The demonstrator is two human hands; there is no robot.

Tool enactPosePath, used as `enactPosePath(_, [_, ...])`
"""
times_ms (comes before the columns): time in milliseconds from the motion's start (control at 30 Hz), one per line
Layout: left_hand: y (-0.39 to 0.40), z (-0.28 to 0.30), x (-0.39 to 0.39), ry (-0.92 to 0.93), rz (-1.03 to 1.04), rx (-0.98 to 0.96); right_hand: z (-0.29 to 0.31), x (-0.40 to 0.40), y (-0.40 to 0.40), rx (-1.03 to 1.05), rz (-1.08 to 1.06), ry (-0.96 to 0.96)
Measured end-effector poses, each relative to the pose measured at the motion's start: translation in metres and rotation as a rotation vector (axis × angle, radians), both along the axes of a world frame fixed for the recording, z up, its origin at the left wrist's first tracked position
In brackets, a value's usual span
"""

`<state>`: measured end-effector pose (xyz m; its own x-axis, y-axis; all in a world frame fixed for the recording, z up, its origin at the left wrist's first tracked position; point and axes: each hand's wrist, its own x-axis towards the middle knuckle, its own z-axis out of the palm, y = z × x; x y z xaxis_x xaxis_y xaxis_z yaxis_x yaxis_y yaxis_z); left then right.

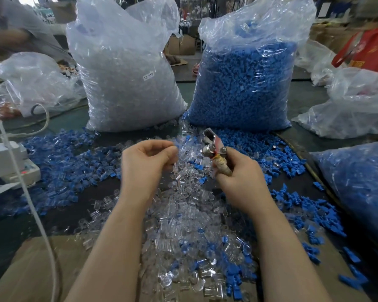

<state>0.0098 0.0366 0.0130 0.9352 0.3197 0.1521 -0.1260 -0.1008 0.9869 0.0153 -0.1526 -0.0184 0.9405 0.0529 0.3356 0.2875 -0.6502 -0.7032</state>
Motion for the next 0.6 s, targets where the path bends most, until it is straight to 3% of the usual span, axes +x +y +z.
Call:
enactPosePath(133, [0.05, -0.008, 0.002, 0.109, 0.352, 0.393, -0.001, 0.002, -0.006, -0.007, -0.083, -0.012])
enactPosePath(267, [0.076, -0.021, 0.001, 0.268, 0.558, 0.524, -0.003, 0.004, -0.006, -0.066, -0.133, -0.009])
enactPosePath(600, [0.064, -0.021, 0.002, 0.368, 0.385, 0.778, -0.006, 0.005, -0.009, -0.132, -0.241, 0.051])
